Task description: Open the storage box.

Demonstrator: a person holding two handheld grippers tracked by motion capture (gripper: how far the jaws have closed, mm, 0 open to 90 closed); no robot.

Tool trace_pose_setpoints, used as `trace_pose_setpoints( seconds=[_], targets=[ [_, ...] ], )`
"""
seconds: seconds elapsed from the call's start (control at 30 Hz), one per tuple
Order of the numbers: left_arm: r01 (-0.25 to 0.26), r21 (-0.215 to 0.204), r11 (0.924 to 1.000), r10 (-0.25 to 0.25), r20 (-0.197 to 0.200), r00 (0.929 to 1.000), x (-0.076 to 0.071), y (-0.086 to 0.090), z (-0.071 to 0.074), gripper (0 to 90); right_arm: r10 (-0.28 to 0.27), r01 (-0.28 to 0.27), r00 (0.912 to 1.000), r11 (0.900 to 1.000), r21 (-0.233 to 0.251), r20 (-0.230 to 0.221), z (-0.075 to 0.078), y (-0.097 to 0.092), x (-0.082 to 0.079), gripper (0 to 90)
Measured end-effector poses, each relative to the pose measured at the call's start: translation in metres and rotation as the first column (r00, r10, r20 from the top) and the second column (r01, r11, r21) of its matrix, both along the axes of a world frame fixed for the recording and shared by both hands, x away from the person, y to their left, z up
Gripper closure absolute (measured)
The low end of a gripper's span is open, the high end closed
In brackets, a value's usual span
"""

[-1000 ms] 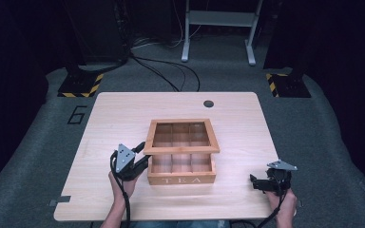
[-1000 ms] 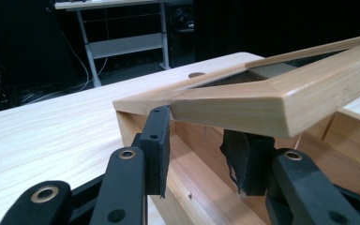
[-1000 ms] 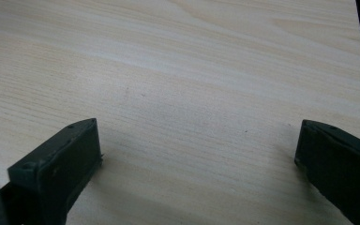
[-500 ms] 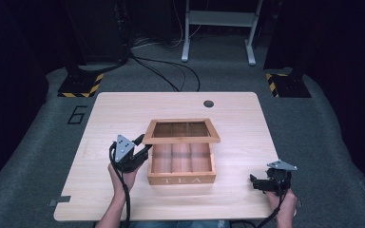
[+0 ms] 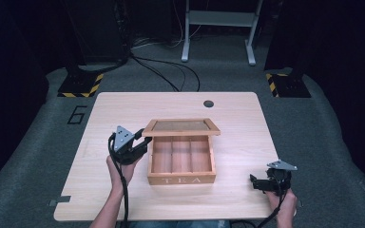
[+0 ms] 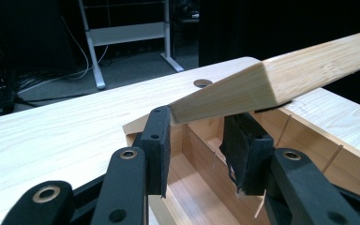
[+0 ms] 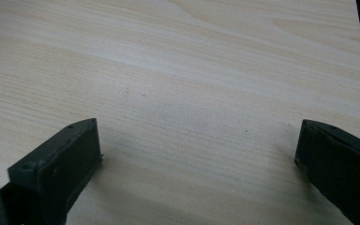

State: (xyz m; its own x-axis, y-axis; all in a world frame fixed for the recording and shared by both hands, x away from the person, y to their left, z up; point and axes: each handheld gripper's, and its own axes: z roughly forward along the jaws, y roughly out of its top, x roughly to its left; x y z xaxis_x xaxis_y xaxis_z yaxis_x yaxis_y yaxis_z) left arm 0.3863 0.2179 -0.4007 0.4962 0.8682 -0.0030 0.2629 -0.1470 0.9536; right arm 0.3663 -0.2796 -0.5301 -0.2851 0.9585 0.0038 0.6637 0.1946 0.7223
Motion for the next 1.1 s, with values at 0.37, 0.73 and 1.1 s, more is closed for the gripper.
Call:
trace_pose_setpoints(
  seconds=[0.37, 0.73, 1.1],
  targets=[
    [0.018, 0.008, 0.9998, -0.018, -0.034, 0.9993, 0.009, 0.002, 0.011, 62.1, 0.006, -0.006, 1.0000, 1.0000, -0.007, -0.001, 0.000, -0.001, 0.000, 0.0],
    [0.038, 0.020, 0.9991, -0.037, -0.061, 0.9975, 0.024, 0.005, 0.027, 62.0, 0.003, -0.003, 1.0000, 1.0000, -0.003, -0.001, 0.000, 0.000, 0.000, 0.0],
    [0.053, 0.009, 0.9985, -0.052, -0.082, 0.9952, 0.038, 0.007, 0.038, 62.0, 0.001, -0.001, 1.0000, 1.0000, -0.004, -0.001, 0.000, 0.000, 0.000, 0.0]
  ],
)
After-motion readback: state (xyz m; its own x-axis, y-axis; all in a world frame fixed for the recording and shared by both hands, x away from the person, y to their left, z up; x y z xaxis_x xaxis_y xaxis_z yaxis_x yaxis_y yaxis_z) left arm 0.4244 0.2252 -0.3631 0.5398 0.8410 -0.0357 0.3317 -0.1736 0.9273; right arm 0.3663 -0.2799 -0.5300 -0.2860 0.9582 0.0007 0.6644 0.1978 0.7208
